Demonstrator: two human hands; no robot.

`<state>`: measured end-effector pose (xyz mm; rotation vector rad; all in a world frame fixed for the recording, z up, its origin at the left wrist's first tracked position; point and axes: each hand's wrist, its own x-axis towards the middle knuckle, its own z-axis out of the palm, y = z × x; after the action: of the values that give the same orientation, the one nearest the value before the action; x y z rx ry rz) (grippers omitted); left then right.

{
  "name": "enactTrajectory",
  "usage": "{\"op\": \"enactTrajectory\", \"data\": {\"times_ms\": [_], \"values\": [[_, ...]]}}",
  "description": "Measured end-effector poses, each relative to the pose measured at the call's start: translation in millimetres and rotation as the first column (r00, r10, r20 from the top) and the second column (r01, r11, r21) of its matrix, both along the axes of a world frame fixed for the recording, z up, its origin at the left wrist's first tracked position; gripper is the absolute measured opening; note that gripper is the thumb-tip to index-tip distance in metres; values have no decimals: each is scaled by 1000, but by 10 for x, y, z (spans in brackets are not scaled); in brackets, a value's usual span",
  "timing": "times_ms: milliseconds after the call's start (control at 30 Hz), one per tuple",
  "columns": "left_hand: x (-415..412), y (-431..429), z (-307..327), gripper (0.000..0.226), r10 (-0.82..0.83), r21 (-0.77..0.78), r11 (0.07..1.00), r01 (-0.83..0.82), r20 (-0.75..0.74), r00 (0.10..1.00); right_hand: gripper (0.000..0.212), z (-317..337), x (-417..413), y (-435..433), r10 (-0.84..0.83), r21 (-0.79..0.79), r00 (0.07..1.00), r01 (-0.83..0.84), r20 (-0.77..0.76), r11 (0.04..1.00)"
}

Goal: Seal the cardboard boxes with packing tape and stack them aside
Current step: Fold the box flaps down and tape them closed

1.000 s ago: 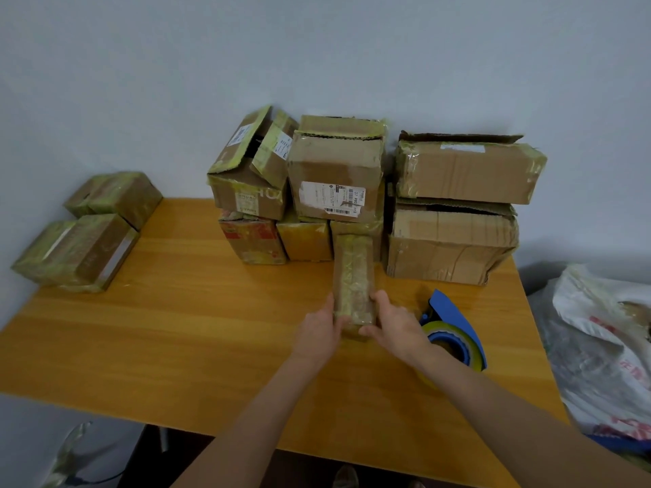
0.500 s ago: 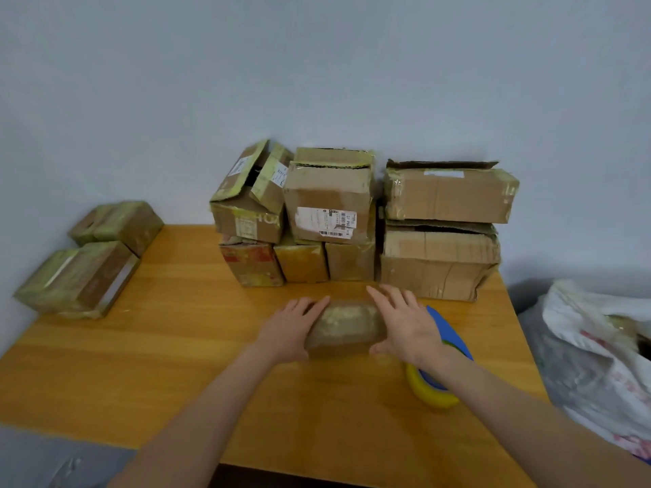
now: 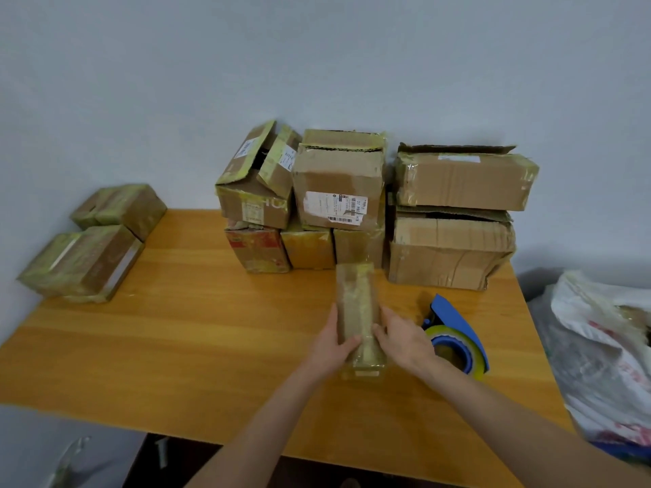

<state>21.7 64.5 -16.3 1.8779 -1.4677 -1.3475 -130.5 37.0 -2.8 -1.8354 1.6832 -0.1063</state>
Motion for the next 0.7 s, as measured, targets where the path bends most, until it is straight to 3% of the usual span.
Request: {"op": "enactTrajectory", "data": {"times_ms": [133,300,367,467,567,633,700], "values": [[-39,-137,44,70,-46,-226,969,102,242,969,55,-5,-59,-30,-30,30,993,26,114,999],[-110,-30,89,99,-345,-97,898,429,448,825,53,-137,-457,-47,-150,-113,989,147,-16,983],[-105,12,101,101,-366,-82,876,476,531,765,55,-181,-749,-49,-252,-134,961,237,-111,962],[-160,-12,116,98,-320,-60,893,446,615,721,66,-268,-1176,-86,-321,58,913,345,-251,937],[-178,-53,104,99,-293,-47,913,405,616,731,38,-417,-1314,-69,-308,283,936,347,-172,894],[-166,-66,96,100,-290,-36,918,395,619,730,23,-485,-1310,-56,-335,266,932,361,-141,894],[-160,-74,101,100,-302,-23,910,414,648,699,24,-462,-1274,-56,-357,244,923,383,-146,891]]}}
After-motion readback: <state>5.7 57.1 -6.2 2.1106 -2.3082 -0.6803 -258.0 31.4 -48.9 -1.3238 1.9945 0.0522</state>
